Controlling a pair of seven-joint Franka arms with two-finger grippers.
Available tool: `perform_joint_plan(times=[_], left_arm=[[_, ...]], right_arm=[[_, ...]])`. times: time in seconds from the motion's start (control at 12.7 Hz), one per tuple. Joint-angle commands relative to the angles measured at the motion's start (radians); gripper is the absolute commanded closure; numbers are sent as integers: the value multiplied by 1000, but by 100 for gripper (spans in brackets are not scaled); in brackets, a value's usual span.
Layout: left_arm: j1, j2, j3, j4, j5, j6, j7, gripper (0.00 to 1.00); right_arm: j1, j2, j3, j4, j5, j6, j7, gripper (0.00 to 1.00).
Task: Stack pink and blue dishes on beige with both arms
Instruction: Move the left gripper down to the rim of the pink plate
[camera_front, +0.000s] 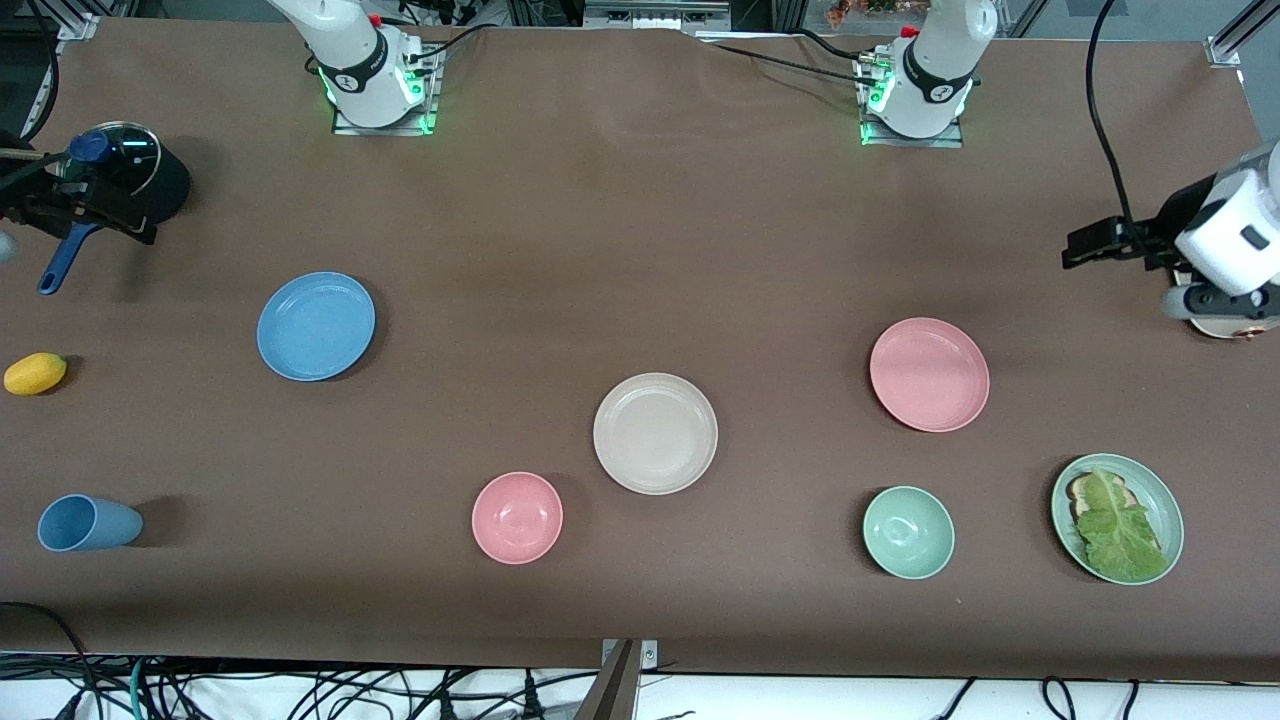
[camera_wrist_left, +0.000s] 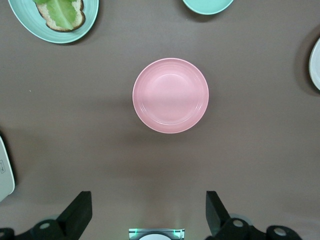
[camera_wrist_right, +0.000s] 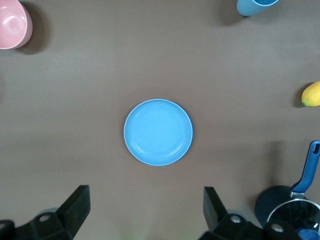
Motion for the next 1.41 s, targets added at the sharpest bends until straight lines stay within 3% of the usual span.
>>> perform_joint_plan(times=[0.0, 0.16, 0.55, 0.79, 1.1, 1.34], left_arm=[[3, 96, 1, 28, -3, 7, -4, 0], [-8, 174, 0, 28, -3, 40, -4, 0], [-8, 264, -3, 33, -13, 65, -7, 0], [-8, 332, -3, 82, -32, 68, -5, 0], [49, 380, -3, 56, -121, 264, 25, 0], [101, 407, -3, 13, -200, 385, 160, 0]], right_arm=[[6, -4, -7, 5, 4, -10, -6, 0], [6, -4, -7, 4, 4, -10, -6, 0], [6, -4, -7, 4, 6, -10, -6, 0], [6, -4, -7, 4, 6, -10, -6, 0], [6, -4, -7, 4, 6, -12, -6, 0], [6, -4, -7, 4, 6, -12, -6, 0]])
